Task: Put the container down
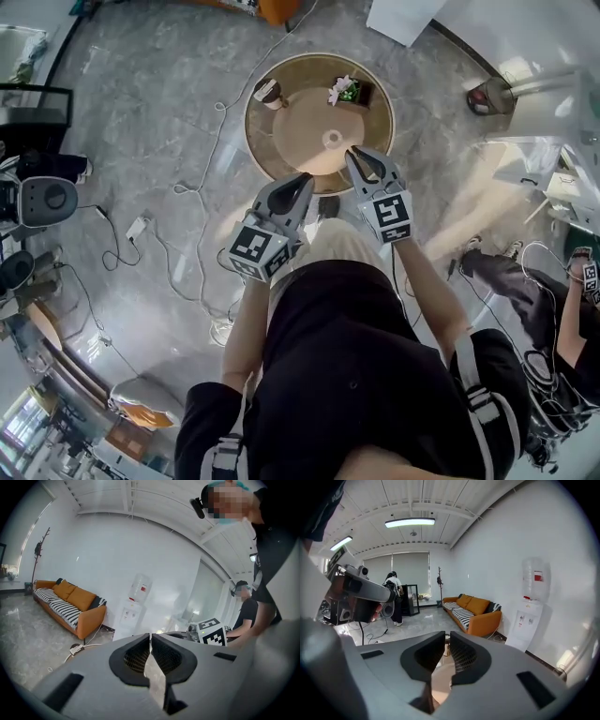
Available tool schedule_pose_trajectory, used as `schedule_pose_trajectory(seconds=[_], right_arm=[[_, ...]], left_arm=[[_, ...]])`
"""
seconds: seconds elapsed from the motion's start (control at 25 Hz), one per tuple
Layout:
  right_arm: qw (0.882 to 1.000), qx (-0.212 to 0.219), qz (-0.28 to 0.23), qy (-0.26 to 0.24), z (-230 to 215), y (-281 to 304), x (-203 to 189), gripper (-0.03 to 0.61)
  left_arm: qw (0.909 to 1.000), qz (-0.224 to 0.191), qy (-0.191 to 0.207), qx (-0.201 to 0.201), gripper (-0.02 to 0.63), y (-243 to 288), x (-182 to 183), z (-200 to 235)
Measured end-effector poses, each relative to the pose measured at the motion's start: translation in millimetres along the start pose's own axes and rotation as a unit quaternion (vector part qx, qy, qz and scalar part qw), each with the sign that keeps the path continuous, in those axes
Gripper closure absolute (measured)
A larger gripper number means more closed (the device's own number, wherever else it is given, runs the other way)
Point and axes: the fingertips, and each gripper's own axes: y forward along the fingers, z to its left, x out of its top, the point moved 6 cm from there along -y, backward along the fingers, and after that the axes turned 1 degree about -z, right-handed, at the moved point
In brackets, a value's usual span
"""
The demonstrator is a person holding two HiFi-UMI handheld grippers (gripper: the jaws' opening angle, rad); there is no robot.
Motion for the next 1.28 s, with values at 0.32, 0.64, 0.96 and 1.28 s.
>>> schedule_pose_trajectory(seconds=[0.32, 0.64, 0.96, 1.28], right_arm=[[0.999, -0.033, -0.037, 0.021, -3, -28, 20, 0.563], [0.996, -0.071, -0.048, 0.027, 12, -49, 28, 0.574], [0.991, -0.121, -0.05, 0.042, 55, -79, 36, 0.574], [0.985, -0.148, -0.069, 0.06, 128, -101, 61, 0.574]], left_arm=[[0.9999, 0.005, 0.012, 0.001, 0.584, -15, 9, 5], [0.9994, -0.009, 0.024, -0.023, 0.584, -31, 12, 15], [0.9978, -0.019, 0.031, -0.055, 0.584, -73, 15, 20], [0.9963, -0.032, 0.027, -0.076, 0.584, -132, 17, 41]])
